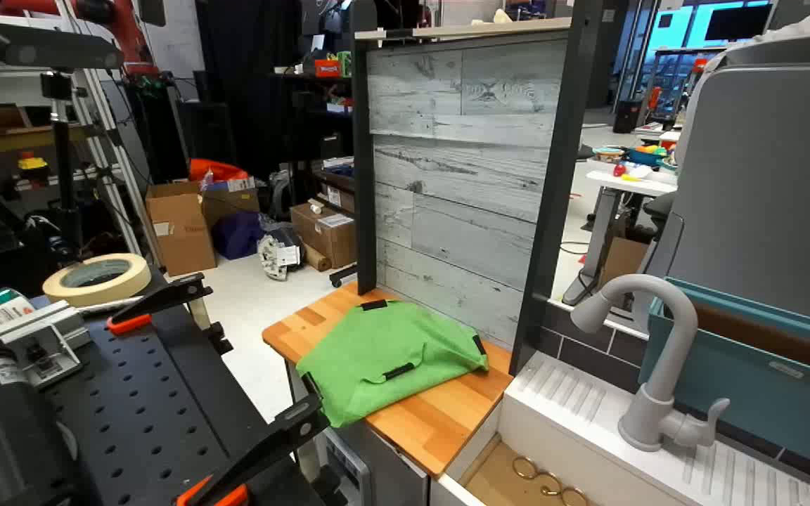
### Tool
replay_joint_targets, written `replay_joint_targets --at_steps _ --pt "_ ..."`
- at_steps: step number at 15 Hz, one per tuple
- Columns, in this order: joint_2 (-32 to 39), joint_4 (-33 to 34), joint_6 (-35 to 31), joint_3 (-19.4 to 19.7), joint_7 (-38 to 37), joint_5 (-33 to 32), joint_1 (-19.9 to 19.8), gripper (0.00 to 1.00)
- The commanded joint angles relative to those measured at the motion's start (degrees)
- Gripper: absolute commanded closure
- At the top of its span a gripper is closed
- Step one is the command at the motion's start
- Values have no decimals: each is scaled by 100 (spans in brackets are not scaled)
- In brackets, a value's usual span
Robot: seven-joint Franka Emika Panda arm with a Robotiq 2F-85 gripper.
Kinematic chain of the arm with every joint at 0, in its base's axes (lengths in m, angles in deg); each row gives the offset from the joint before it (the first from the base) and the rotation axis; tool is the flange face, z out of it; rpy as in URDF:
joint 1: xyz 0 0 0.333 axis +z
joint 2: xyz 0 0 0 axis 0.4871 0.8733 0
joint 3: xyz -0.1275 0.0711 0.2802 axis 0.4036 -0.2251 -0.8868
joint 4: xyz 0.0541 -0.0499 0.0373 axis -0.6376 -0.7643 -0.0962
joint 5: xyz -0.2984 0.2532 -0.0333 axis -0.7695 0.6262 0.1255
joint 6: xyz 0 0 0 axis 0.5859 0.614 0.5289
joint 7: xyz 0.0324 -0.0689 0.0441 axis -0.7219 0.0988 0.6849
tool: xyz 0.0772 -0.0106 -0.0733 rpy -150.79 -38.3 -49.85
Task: Fold the green towel
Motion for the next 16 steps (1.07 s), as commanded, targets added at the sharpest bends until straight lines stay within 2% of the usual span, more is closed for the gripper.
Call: replay_joint_targets --at_steps 1,6,10,12,16 --pt "11 14 9 129 -23 -25 138 0" --pt "11 18 9 129 -23 -25 138 0" --pt "490 87 -444 278 -379 28 13 0" --pt "850 88 -715 393 -586 9 -34 0" --pt "1591 -89 -1753 677 -1225 1 -83 0"
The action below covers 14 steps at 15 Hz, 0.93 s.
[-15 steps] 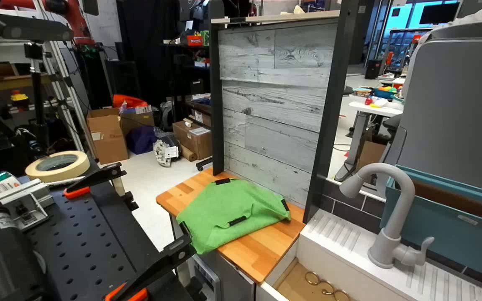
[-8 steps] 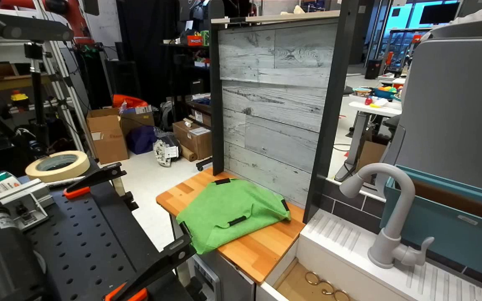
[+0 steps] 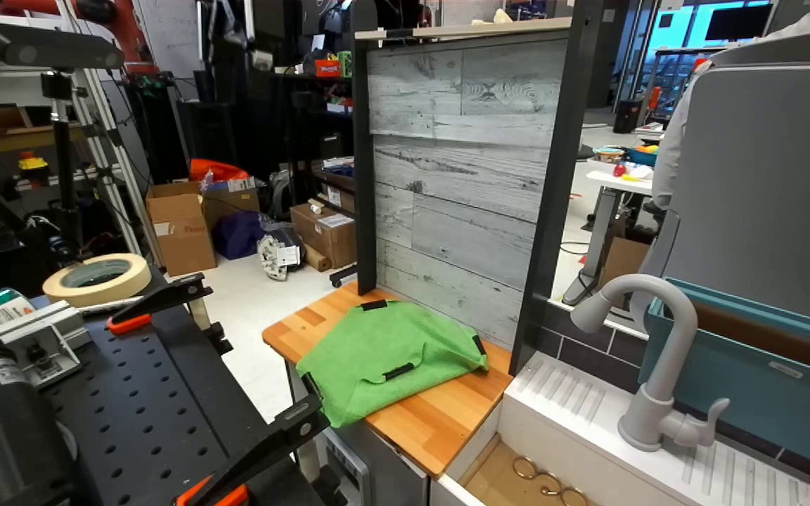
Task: Fold the green towel
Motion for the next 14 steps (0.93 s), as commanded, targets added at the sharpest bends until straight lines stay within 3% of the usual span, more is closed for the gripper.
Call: replay_joint_targets --at_steps 1,5,8,14 --pt "679 -128 -1054 263 -633 -24 7 0" --pt "1298 -470 -2916 584 -1355 -138 131 0" --pt "1881 -538 -4042 1100 -2152 -905 496 0" --pt "3233 -49 -4671 2539 -3493 -2416 1845 0"
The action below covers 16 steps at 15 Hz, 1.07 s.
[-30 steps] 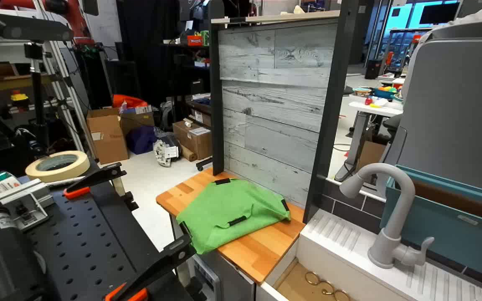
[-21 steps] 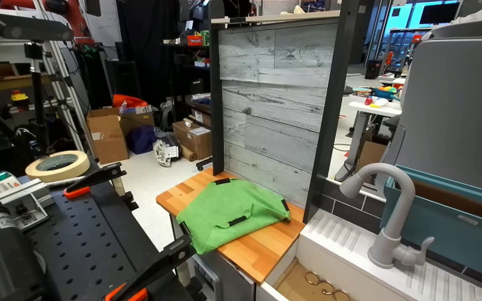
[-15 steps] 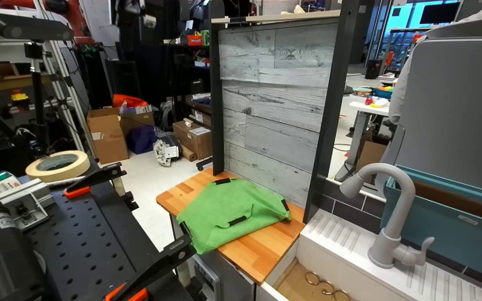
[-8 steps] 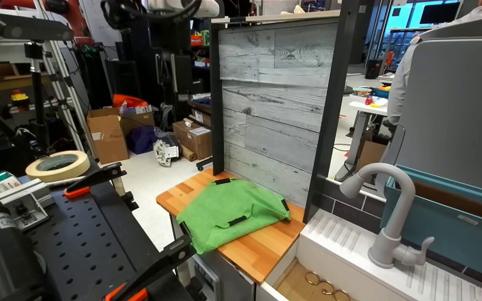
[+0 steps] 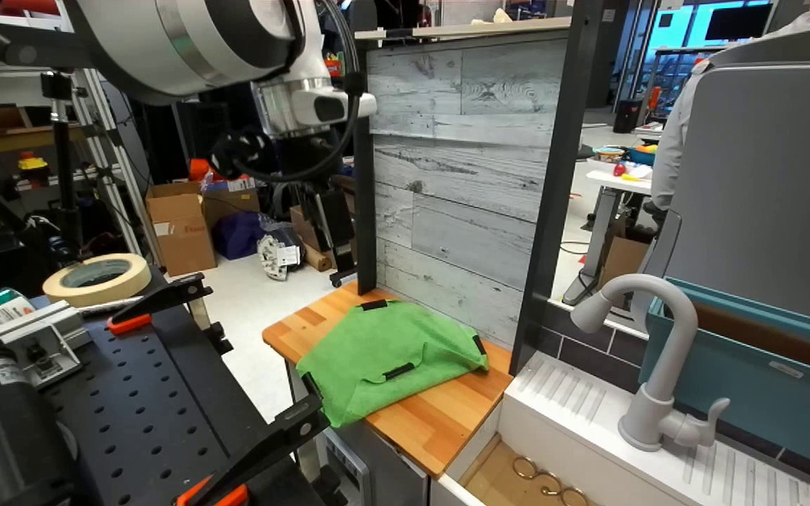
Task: Fold the green towel
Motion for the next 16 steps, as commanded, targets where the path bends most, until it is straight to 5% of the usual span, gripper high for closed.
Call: replay_joint_targets --at_steps 1,5,14,16 --pt "860 493 -321 687 -584 -506 804 0" --pt "1595 965 -614 673 -424 -118 1024 0" --pt "1372 707 -443 729 -262 86 1098 0" --pt "1561 842 -553 1011 -615 90 1366 0"
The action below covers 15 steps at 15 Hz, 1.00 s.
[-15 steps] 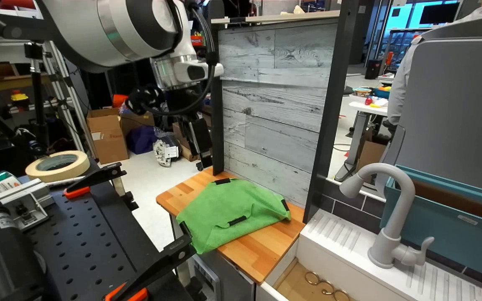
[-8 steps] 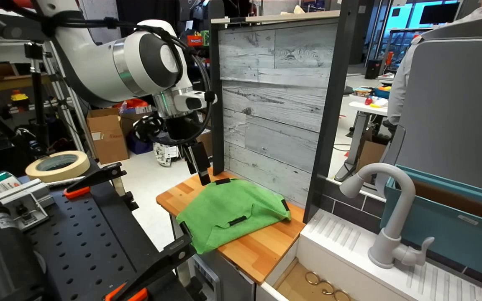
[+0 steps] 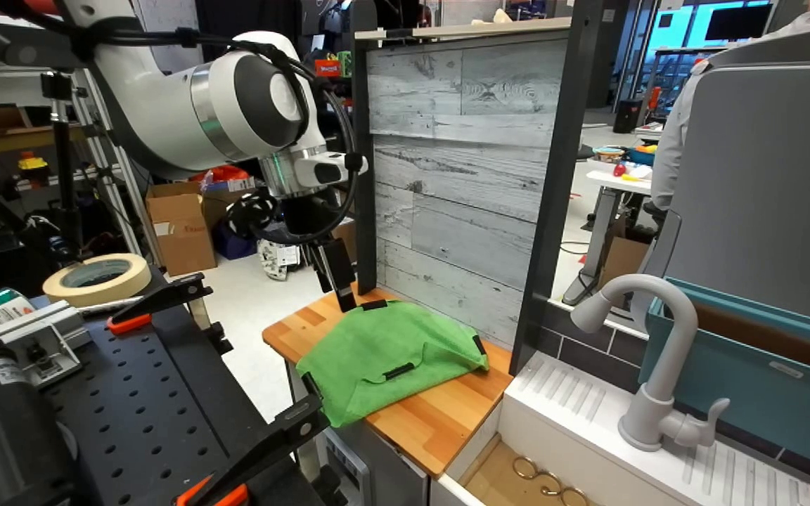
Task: Fold the green towel
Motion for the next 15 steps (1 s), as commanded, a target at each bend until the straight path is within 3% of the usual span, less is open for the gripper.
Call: replay_joint_targets --at_steps 1,8,15 --pt "338 212 -340 580 -413 140 563 0" --pt "1231 942 -935 723 -317 971 825 0" --pt "1645 1445 -1487 50 618 1812 333 0"
